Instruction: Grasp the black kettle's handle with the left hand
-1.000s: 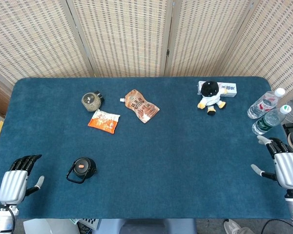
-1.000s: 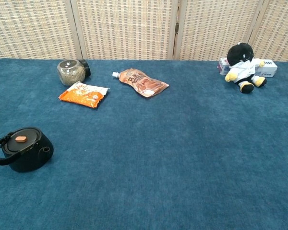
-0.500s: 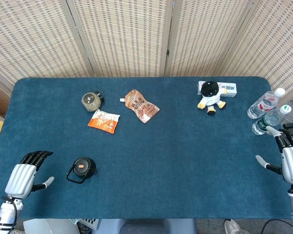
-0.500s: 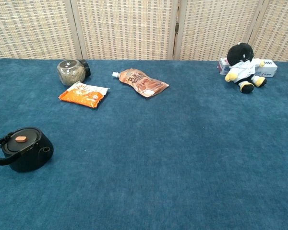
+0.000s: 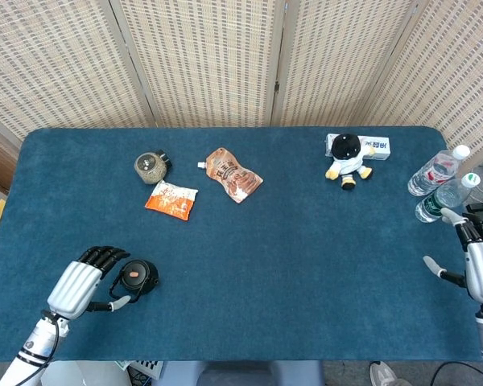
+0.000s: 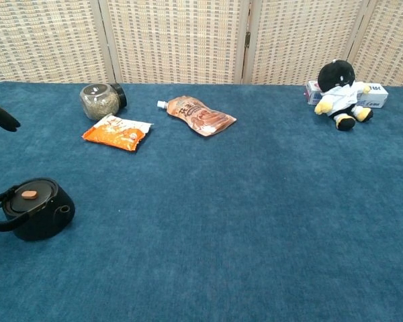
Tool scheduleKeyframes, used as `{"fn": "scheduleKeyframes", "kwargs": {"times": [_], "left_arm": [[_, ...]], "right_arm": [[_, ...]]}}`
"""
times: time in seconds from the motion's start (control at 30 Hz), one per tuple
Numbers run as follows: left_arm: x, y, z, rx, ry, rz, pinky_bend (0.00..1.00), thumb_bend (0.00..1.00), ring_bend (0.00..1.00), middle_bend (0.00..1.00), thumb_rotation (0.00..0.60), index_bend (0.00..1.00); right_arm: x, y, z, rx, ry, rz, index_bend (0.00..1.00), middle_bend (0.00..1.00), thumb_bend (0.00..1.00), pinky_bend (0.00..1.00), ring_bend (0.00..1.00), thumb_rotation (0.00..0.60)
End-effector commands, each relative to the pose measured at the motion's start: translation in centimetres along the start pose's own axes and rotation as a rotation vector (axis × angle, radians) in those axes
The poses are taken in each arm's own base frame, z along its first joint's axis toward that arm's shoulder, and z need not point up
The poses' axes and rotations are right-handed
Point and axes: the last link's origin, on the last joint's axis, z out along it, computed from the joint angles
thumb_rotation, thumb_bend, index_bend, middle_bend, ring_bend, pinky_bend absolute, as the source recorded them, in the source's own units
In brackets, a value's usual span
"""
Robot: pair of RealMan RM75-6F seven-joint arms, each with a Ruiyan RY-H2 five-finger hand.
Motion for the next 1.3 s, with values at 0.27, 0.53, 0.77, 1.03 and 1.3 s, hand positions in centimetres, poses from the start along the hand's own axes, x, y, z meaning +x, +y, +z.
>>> {"fn": "scheduleKeyframes", "kwargs": {"times": [0.27,0.53,0.77,1.03,1.3], "left_arm": [[-1.9,2.3,2.4,-0.077,-0.055,0.052,0.16,0.15,0.18,0.22,0.528,0.21],[-3.0,2.3,3.1,-0.065,-0.09,0.051,0.16,0.15,0.18,0.22,0.574,0.21],[-3.2,2.3,3.0,-0.058,-0.103,0.05,0.16,0.15,0.18,0.22,0.573,0.21],[-4.0,1.6,3.0,-0.036,-0.141,0.073,0.16,0.15,0.18,0.21,0.6,0.21],[-4.0,0.0,3.2,0.036,-0.133,0.086,0.16,0.15,0.19,0.21,0.6,0.21]], "right_arm": [[-0.1,0.8,-0.6,-0.028,-0.009,-0.004,0.2,0.31,0.14,0.31,0.19,0.6],[-0.1,1.2,-0.9,-0.041,-0.007,-0.003,0.2,0.31,0.14,0.31,0.19,0.6],[-0.2,1.2,-0.9,-0.043,-0.012,-0.002,0.2,0.31,0.14,0.31,0.19,0.6],[-0.4,1.2,-1.0,-0.042,-0.017,0.001,0.2,0.31,0.14,0.31,0.19,0.6],[-0.4,1.3,-0.9,-0.04,-0.019,0.004,0.2,0.31,0.14,0.3,0.19,0.6]]}}
